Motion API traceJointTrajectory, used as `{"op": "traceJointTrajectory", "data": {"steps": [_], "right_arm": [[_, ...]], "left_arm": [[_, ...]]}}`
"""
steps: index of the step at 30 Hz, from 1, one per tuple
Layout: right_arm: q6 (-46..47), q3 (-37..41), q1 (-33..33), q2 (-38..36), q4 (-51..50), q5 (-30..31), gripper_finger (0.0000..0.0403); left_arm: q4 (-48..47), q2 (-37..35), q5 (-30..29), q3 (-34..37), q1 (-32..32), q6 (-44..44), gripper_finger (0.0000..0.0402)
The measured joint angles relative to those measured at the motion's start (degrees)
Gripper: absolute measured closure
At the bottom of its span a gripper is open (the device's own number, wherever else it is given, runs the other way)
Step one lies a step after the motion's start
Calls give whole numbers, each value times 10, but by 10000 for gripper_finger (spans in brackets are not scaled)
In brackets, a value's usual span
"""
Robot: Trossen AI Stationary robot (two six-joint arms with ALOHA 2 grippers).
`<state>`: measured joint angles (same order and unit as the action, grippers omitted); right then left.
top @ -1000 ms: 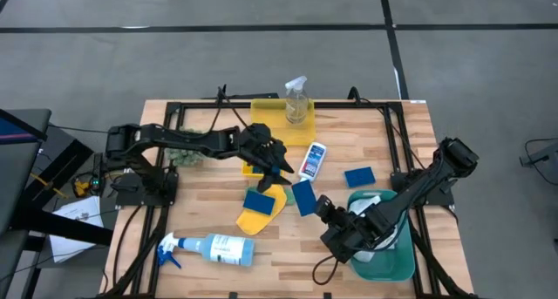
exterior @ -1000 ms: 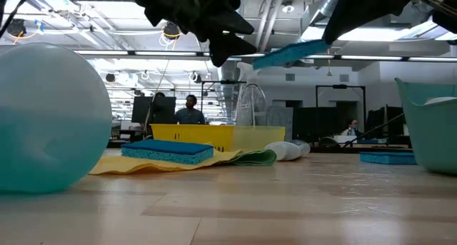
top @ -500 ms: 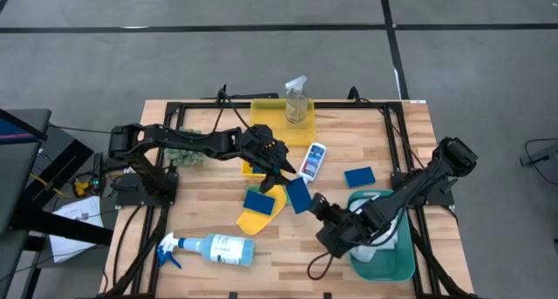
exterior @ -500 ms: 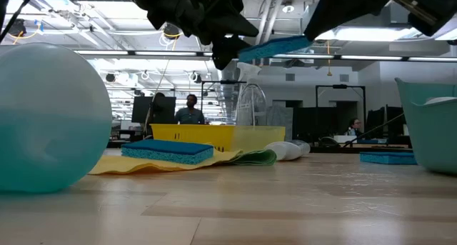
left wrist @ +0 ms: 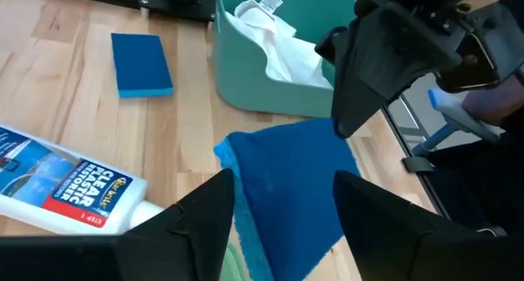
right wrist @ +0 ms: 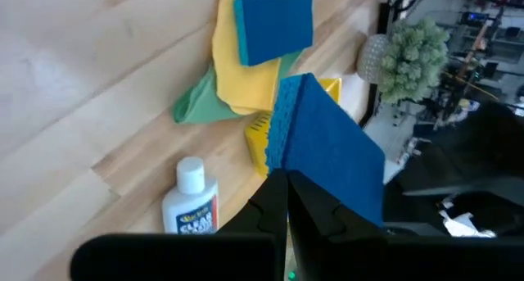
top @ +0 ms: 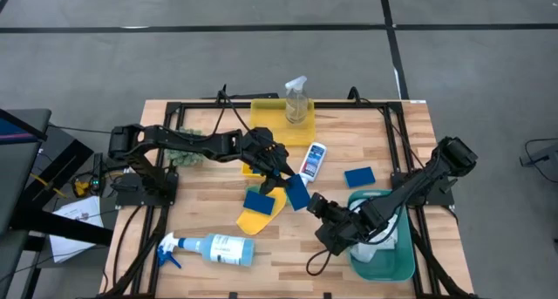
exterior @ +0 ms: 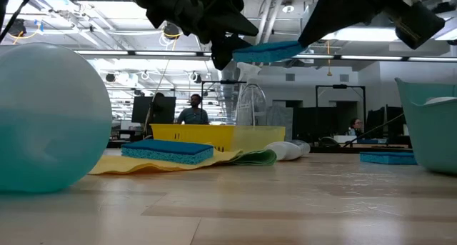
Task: Pick & Place Kitchen Items
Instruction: Put the blue sponge into the bottom yellow bin
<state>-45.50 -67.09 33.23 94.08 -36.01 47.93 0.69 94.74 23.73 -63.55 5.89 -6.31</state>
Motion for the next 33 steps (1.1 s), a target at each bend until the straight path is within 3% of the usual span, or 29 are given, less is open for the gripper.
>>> {"op": "traceJointTrajectory", "data": {"steps": [8,18,28,33], "right_arm": [[-2,0,0,0,-2,24,403],[-10,0,-4,0,-2,37,403],[12,0,-11,0,0,50,403],[50,0,-15,0,-2,24,400]], "left_arm": [[-10,0,-65,0,0,-1,287],[-37,-1,-69,0,-1,36,392],[-38,-1,-78,0,-5,64,397],[-45,-1,-83,0,-6,65,399]]}}
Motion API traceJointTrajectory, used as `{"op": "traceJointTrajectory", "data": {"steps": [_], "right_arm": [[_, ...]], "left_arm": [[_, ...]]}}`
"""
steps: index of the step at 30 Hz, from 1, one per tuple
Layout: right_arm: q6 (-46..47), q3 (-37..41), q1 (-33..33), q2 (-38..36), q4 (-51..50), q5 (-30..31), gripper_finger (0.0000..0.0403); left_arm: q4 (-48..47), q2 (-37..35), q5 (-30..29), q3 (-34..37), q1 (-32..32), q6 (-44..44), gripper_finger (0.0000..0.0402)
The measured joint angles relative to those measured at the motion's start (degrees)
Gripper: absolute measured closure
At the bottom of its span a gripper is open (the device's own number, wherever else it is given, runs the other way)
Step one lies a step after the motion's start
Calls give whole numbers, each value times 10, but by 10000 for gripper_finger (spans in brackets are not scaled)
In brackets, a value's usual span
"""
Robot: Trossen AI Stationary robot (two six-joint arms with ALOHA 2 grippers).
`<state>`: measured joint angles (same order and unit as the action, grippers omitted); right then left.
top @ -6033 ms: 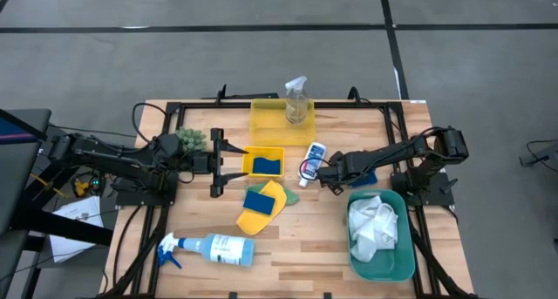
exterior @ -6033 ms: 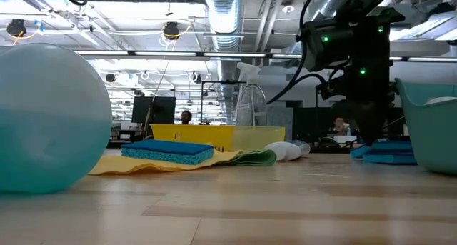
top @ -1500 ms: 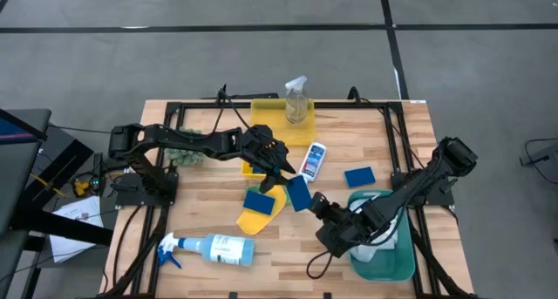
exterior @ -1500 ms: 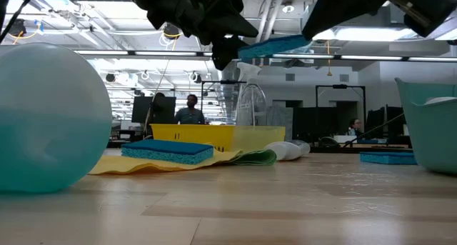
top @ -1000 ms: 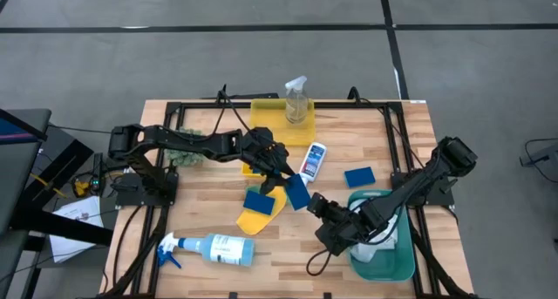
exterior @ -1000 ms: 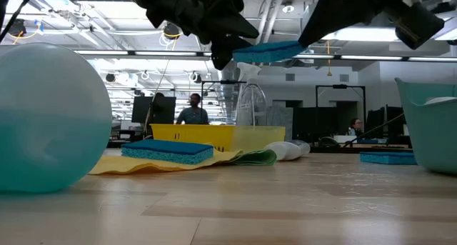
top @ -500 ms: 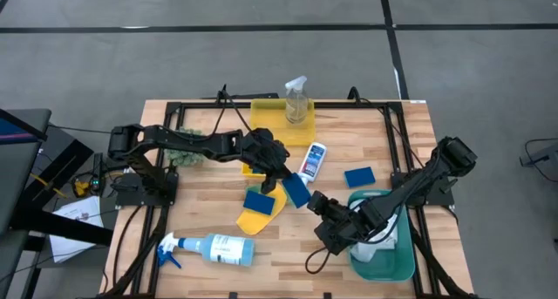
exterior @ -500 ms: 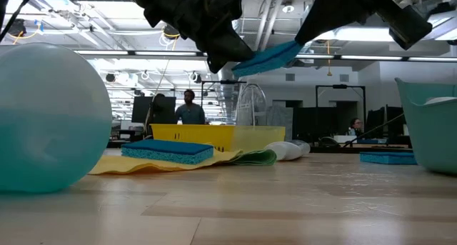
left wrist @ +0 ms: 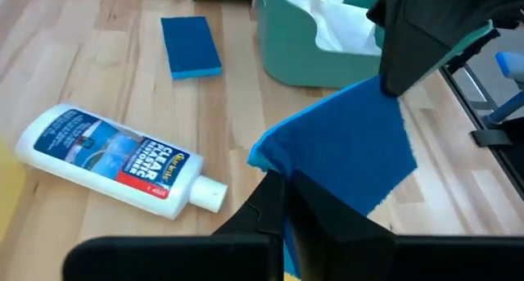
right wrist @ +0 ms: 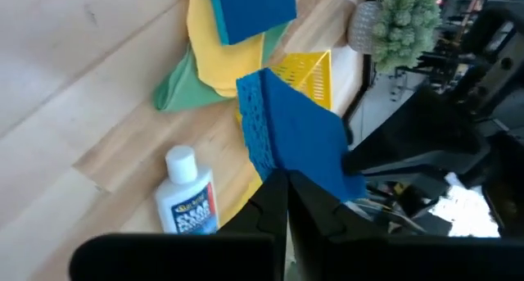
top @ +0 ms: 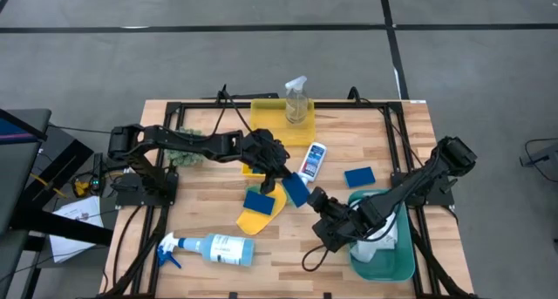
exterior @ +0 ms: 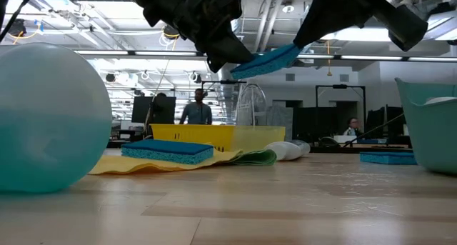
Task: Pick & Place Kitchen Items
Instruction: Put the blue sponge into the bottom yellow bin
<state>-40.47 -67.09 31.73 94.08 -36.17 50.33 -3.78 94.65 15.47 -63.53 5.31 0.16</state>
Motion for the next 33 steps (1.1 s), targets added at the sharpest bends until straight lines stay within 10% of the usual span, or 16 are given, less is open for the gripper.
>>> {"op": "traceJointTrajectory", "data": {"steps": [21,33], "right_arm": [[361,-8,-54,-93,-36,24,217],[473,-9,-67,-124,-91,70,212]], "left_arm": [[-54,-8,-125,17,62,-130,397],[-6,-179,-172,180,90,-240,397]]}}
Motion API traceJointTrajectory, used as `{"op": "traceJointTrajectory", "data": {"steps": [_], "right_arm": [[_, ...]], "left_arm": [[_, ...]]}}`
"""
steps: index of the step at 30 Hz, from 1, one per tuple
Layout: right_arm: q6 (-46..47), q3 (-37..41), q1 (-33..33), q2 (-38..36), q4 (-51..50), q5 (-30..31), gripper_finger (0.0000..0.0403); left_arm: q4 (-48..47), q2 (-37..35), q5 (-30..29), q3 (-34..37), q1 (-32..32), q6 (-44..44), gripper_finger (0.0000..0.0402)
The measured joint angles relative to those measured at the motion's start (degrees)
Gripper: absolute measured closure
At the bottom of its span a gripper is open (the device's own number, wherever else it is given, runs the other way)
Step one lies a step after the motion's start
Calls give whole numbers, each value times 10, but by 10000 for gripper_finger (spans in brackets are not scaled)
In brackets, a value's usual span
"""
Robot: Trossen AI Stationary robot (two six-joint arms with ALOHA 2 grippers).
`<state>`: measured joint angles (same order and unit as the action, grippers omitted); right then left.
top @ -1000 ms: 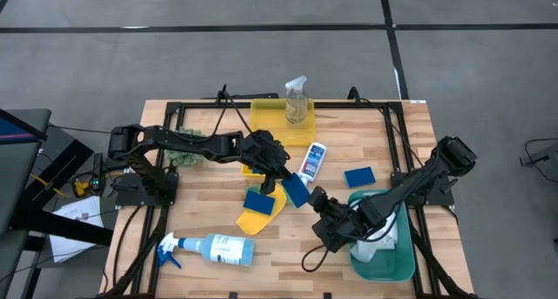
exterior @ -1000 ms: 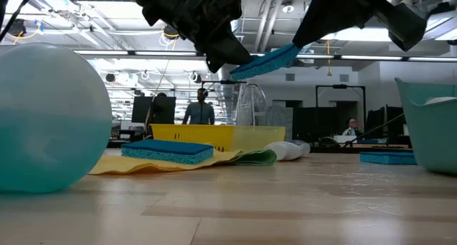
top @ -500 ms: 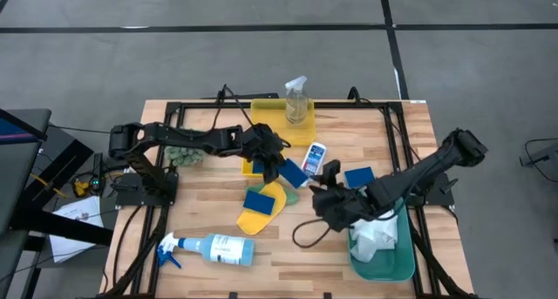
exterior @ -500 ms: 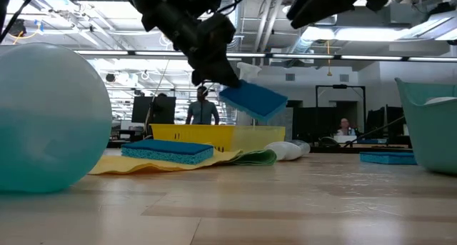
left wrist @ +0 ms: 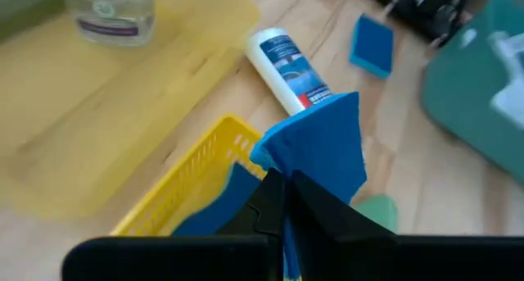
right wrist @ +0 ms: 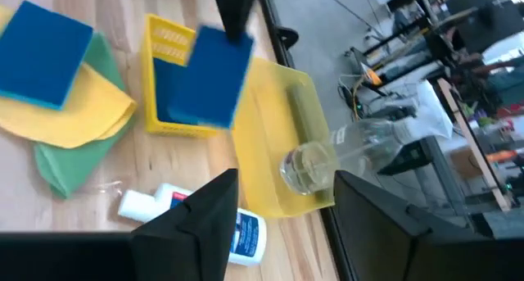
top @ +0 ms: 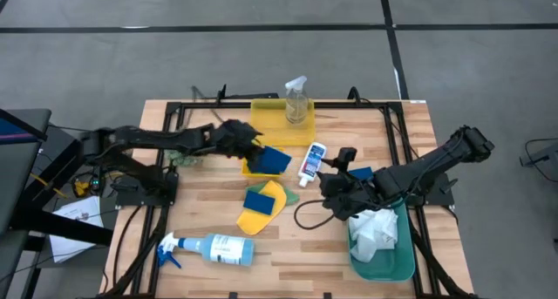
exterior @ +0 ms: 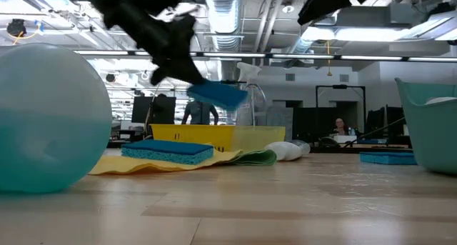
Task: Pick & Place Kitchen Items
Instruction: Put the blue sponge into the bottom yellow bin
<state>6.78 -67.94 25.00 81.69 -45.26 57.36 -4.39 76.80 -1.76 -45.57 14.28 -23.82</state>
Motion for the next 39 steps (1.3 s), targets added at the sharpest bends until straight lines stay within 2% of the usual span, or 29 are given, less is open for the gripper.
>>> {"op": "traceJointTrajectory", "data": {"steps": [4,7,13,28,39], "right_arm": [[4,1,-1,-1,-2,8,217],[3,1,-2,-1,-3,21,218],[3,1,-5,-9,-7,44,218],[12,1,-20,-32,-18,57,218],[12,1,-31,-31,-23,57,218]], "left_arm": [[46,-74,-4,72,-2,-52,397],[49,-106,-33,111,-2,-103,399],[127,-95,-53,167,-6,-185,397],[170,-16,-75,173,-27,-249,396],[169,-7,-87,173,-27,-262,396]]}}
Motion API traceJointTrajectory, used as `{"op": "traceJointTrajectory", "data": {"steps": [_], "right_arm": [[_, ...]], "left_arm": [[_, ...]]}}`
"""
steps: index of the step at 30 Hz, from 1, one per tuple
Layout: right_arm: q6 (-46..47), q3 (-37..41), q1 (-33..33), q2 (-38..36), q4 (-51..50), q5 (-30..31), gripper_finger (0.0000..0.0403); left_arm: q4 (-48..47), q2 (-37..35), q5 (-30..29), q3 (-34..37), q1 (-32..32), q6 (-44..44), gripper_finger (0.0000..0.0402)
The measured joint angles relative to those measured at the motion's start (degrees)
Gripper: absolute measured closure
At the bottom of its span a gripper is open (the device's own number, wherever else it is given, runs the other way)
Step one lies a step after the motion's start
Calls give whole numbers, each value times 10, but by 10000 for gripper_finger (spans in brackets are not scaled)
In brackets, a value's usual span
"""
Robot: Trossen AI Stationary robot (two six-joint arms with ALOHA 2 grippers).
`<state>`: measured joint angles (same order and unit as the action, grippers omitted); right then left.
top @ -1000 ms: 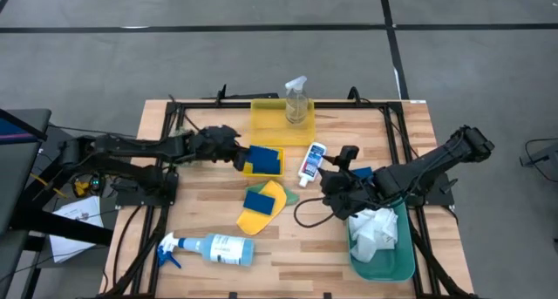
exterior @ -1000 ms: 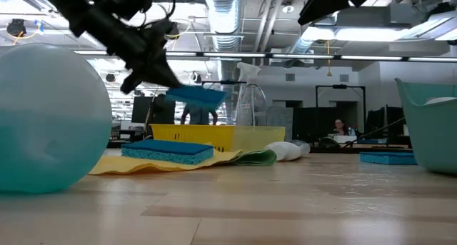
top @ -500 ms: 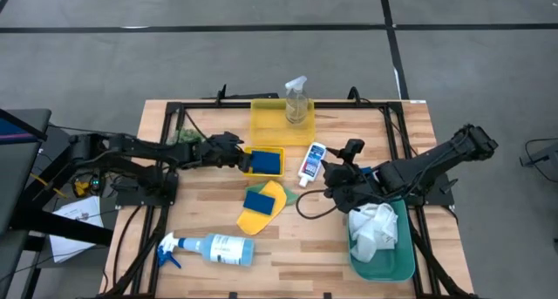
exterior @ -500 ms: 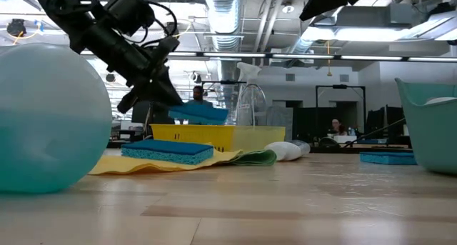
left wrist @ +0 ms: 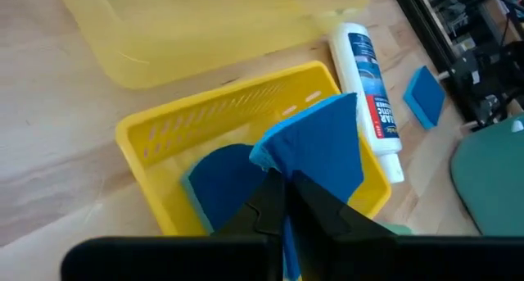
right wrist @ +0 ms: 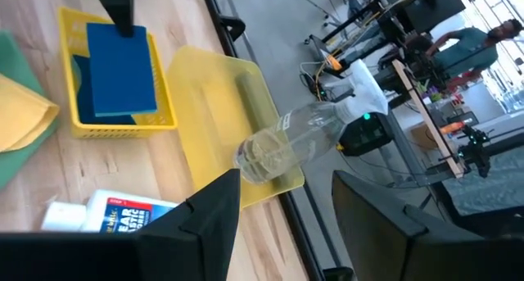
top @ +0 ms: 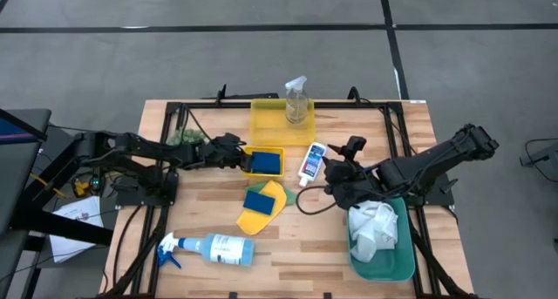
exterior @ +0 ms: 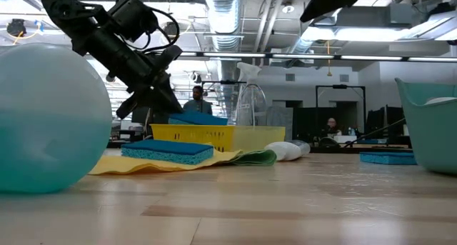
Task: Pick & Place Kitchen Items
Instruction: Put the blue sponge into the bottom yellow bin
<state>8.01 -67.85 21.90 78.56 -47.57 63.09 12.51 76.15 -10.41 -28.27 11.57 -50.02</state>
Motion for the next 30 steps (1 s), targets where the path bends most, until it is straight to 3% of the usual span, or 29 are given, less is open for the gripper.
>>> {"op": "traceJointTrajectory", "data": {"steps": [9,30], "right_arm": [[0,0,-7,0,-1,0,218],[-5,0,-7,0,-2,0,218]], "left_arm": [[6,35,9,0,8,-4,395],[4,36,-2,0,8,6,389]]}}
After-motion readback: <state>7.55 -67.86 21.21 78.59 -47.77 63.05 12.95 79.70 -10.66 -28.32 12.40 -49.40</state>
